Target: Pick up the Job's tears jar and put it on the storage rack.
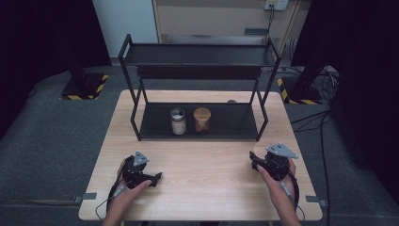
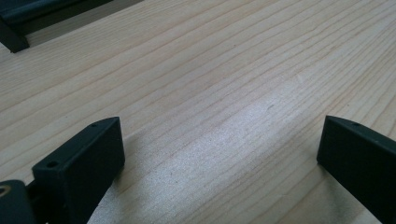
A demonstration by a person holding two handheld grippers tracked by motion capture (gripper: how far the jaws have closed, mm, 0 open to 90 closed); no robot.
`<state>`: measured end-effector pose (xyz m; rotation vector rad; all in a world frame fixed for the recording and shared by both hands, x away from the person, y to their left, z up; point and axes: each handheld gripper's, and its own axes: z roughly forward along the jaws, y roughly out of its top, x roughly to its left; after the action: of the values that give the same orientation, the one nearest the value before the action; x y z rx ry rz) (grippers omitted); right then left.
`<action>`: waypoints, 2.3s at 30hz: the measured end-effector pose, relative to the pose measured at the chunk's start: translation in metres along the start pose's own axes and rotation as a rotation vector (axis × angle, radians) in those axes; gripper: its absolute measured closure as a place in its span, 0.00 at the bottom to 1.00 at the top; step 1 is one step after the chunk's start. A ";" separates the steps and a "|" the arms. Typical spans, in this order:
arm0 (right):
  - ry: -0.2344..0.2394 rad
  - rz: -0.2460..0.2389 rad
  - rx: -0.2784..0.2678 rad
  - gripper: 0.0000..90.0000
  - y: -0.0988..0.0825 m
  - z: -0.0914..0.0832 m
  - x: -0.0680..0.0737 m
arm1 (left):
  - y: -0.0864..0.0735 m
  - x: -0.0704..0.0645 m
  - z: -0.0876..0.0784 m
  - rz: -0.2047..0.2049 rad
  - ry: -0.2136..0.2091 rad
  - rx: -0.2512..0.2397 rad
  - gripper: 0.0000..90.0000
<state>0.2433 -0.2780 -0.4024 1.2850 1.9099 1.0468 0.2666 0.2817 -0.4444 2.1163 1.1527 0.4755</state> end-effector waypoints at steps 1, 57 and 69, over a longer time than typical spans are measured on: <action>0.002 -0.005 0.000 0.29 0.001 0.001 0.001 | 0.000 0.000 0.000 0.000 0.000 0.000 0.00; 0.073 -0.066 -0.021 0.29 0.049 0.040 0.041 | 0.000 0.000 0.000 0.001 0.000 0.001 0.00; 0.087 -0.066 -0.018 0.29 0.058 0.055 0.045 | 0.000 0.000 0.000 0.000 0.000 0.000 0.00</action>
<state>0.2990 -0.2083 -0.3823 1.1753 1.9896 1.0994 0.2667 0.2817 -0.4444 2.1169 1.1524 0.4752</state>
